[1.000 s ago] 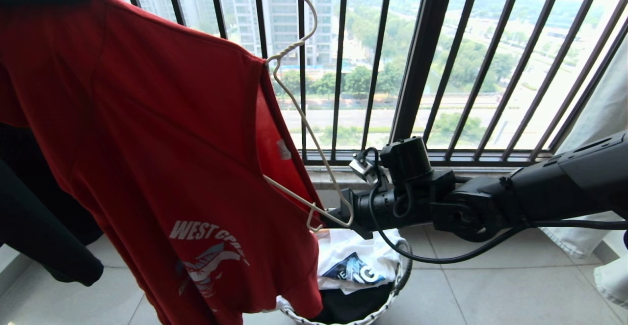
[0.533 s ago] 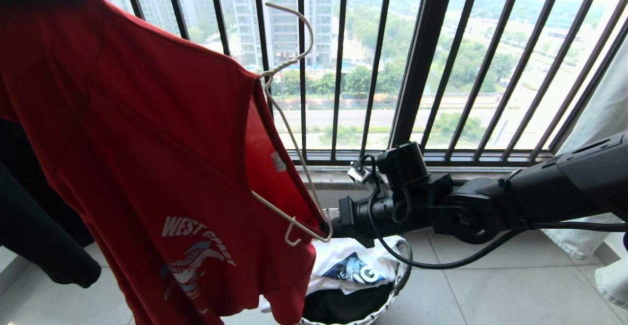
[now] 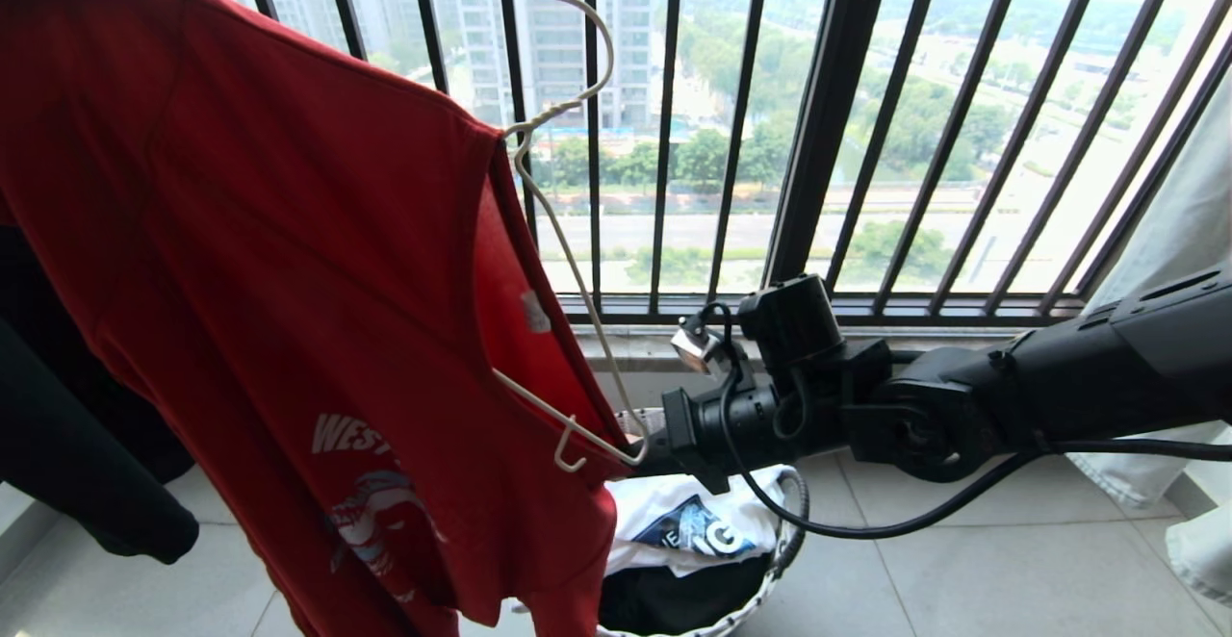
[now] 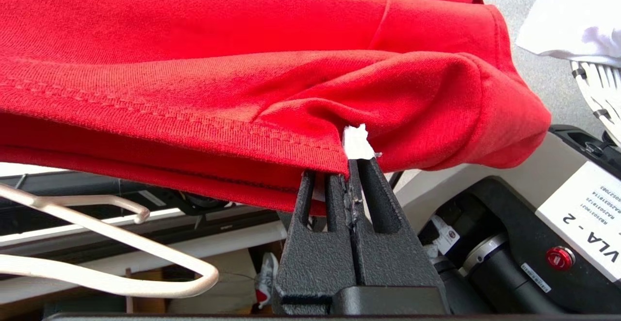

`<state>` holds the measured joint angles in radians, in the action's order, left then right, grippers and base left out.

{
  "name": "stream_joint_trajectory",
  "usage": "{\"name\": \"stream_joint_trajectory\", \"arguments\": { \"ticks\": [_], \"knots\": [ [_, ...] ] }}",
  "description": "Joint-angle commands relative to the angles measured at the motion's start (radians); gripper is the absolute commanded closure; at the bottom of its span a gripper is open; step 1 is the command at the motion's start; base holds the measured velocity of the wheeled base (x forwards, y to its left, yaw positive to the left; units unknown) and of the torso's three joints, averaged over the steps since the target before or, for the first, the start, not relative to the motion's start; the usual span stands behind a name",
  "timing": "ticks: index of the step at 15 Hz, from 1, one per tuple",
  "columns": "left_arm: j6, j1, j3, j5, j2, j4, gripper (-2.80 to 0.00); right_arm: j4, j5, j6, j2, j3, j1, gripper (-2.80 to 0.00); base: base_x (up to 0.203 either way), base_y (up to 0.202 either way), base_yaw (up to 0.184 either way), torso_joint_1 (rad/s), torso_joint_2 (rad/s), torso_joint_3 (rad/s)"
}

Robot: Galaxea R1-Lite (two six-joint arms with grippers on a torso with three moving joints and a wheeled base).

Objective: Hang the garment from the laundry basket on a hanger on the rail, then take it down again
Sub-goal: Hang the clothes on the clothes rack

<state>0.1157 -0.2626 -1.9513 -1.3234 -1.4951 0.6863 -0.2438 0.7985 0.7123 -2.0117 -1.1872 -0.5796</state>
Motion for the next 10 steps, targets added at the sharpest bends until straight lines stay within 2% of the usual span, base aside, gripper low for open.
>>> {"name": "stream_joint_trajectory", "arguments": {
  "ticks": [1, 3, 5, 8, 10],
  "knots": [
    [0.001, 0.000, 0.000, -0.007, 0.001, -0.013, 0.00, -0.001, 0.008, 0.005, 0.011, 0.003, -0.012, 0.00, 0.000, 0.000, 0.000, 0.000, 0.00, 0.000],
    [0.003, 0.003, -0.001, -0.007, 0.000, -0.045, 0.00, -0.004, 0.008, 0.004, 0.011, 0.002, -0.050, 0.00, 0.000, 0.000, 0.000, 0.000, 0.00, 0.000],
    [0.036, 0.003, -0.001, -0.007, -0.009, -0.102, 0.00, -0.007, 0.006, 0.003, -0.009, -0.034, -0.074, 0.00, 0.000, 0.000, 0.000, 0.000, 0.00, 0.000],
    [0.142, 0.004, -0.001, -0.003, -0.047, -0.238, 0.00, 0.039, 0.005, 0.005, -0.043, -0.150, -0.063, 0.00, 0.000, 0.000, 0.000, 0.000, 0.00, 0.000],
    [0.219, 0.009, 0.000, 0.016, -0.059, -0.335, 0.00, 0.066, 0.005, 0.005, -0.053, -0.167, -0.064, 0.00, 0.000, 0.000, 0.000, 0.000, 0.00, 0.000]
  ]
}}
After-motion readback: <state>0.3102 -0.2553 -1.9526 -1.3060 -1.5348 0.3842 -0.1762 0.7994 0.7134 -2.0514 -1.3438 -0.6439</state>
